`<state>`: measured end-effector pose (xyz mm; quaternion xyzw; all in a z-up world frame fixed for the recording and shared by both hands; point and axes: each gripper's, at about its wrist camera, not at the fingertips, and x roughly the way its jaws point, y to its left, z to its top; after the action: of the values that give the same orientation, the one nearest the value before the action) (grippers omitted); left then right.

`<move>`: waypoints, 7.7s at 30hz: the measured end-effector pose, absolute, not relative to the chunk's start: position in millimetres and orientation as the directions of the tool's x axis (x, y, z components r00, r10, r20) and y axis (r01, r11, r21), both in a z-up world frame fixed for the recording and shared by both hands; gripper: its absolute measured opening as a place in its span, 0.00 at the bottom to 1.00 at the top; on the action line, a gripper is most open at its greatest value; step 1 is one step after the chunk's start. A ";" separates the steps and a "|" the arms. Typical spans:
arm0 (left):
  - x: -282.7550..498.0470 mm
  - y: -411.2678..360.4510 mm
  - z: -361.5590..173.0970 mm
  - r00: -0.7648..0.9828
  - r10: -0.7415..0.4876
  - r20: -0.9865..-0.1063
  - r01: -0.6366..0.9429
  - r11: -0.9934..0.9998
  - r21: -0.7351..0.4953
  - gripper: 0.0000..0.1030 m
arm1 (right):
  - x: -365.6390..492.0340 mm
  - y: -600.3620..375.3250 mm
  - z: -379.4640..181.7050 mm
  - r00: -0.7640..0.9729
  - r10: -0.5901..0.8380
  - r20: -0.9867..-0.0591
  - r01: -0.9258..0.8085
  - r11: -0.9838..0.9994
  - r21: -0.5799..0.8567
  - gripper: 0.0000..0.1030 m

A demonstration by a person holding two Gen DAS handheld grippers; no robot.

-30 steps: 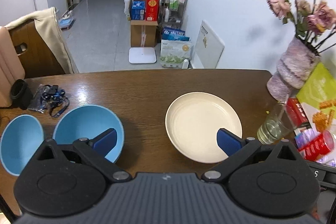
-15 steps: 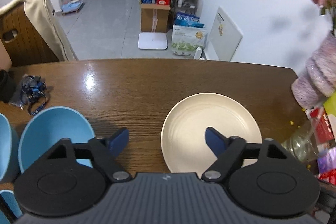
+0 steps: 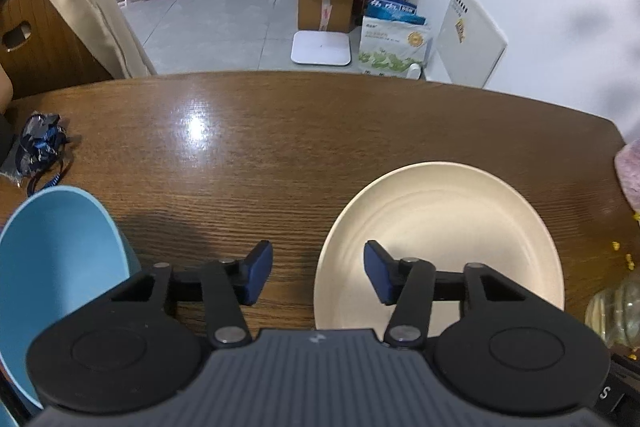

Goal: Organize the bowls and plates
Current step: 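Close the left gripper on the plate rim while the right gripper closes too, then lift the cream plate with both grippers and carry it toward the blue bowls, then lower the held plate with both grippers onto the stacked cream plates, then open both grippers to release the cream plate on the stack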

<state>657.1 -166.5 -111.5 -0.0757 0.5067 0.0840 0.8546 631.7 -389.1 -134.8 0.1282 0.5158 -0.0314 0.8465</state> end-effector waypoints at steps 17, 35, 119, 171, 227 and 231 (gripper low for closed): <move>675.8 -163.8 -141.3 0.462 -0.002 -0.887 -0.213 0.970 -0.113 0.19 | 647.7 -382.2 -146.3 0.506 0.103 -0.857 0.124 0.974 0.190 0.10; 646.0 -159.1 -120.8 0.535 -0.006 -0.845 -0.196 0.972 -0.131 0.17 | 620.6 -385.3 -138.7 0.582 0.142 -0.800 0.083 0.969 0.232 0.08; 191.1 61.8 -18.4 0.651 0.023 -0.758 -0.348 0.897 -0.271 0.17 | 238.9 -171.2 -22.4 0.642 0.348 -0.683 -0.272 0.936 0.222 0.08; 176.5 225.8 -82.8 0.538 0.095 -0.838 -0.472 0.857 -0.206 0.17 | 252.8 13.5 -89.8 0.494 0.364 -0.790 -0.383 0.906 0.178 0.08; 179.7 232.0 -99.7 0.502 0.129 -0.855 -0.467 0.873 -0.142 0.19 | 262.9 61.7 -112.2 0.494 0.233 -0.837 -0.508 0.859 -0.061 0.12; 176.5 232.3 -99.7 0.501 0.126 -0.856 -0.472 0.869 -0.149 0.19 | 264.4 60.4 -111.1 0.479 0.237 -0.845 -0.499 0.866 -0.040 0.14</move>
<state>176.5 232.3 -99.7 -0.1855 0.4670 0.1766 0.8463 264.4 60.4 -111.1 -0.1417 0.4620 0.2169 0.8482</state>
